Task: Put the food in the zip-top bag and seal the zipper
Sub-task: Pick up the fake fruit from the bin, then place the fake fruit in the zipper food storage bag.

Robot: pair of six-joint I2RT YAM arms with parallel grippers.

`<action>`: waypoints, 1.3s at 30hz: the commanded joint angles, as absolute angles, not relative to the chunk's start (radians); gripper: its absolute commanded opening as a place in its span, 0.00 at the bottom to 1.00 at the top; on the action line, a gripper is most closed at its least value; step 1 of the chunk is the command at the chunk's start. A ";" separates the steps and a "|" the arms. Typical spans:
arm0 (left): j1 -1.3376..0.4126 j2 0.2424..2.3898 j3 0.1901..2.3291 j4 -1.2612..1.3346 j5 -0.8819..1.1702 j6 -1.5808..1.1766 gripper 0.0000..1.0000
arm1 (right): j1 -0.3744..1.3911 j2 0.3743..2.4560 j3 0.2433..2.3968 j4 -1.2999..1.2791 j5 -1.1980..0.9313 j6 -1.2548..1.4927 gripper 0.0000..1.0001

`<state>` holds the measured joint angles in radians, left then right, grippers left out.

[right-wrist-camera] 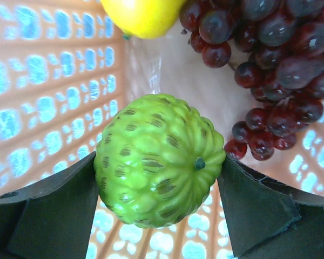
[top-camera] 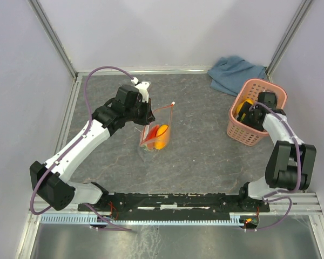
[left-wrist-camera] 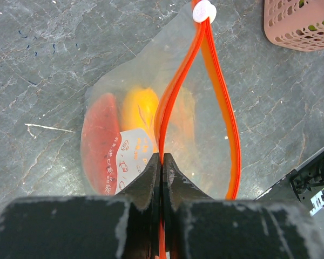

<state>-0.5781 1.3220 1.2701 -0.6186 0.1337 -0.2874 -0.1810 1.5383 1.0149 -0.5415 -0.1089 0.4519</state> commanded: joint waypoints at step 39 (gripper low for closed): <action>-0.578 1.308 1.301 -0.586 0.192 -0.227 0.03 | 0.577 1.141 1.081 0.000 -0.375 0.477 0.60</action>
